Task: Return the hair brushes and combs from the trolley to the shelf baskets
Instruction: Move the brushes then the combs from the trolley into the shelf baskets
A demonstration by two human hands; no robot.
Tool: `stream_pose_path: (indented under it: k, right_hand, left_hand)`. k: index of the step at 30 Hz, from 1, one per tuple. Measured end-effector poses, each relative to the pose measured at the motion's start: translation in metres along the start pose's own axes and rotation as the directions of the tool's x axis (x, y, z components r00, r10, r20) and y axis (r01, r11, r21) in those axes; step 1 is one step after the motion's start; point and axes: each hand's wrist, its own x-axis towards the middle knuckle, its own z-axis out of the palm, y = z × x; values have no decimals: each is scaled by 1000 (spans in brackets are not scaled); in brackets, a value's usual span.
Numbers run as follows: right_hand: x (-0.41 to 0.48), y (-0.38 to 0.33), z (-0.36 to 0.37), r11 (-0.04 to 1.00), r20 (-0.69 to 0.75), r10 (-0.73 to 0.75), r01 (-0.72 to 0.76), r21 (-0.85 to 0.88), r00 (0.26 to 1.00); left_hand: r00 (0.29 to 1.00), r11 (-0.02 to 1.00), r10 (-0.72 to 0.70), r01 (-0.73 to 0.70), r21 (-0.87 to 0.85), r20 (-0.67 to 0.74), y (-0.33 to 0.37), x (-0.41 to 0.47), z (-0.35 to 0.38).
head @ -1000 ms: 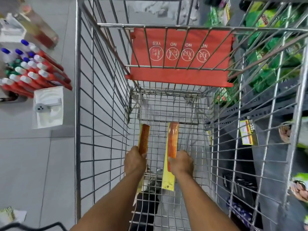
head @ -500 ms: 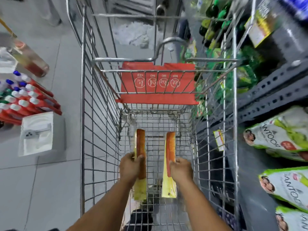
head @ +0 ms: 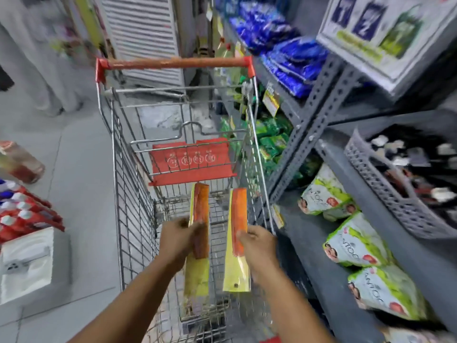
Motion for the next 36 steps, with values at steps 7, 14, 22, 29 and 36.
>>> stream_pose_path:
  k: [7,14,22,29,36]
  right_hand:
    - [-85,-67,-80,952,-160,-172,205,226,972]
    - [-157,-73,-176,877,-350,-170,303,372,921]
    - [-232,-36,-288,797,-591,-54,391,460,805]
    - [-293,26,-377,822,-780,56,415,391,623]
    - [-345,96,-458,855,-879,166,378,354,447]
  left_hand:
    - [970,988,149,-137,-76,192,85,-68,35]
    - [858,974,209,-141,-176,470,138,-153,111]
    - [695,976,216,-157,-148,686,150,-257,211]
    - [506,991,95,-125,-36,857,123,-354,299]
    - [312,978,-10,-194,73,950,85,-444,378]
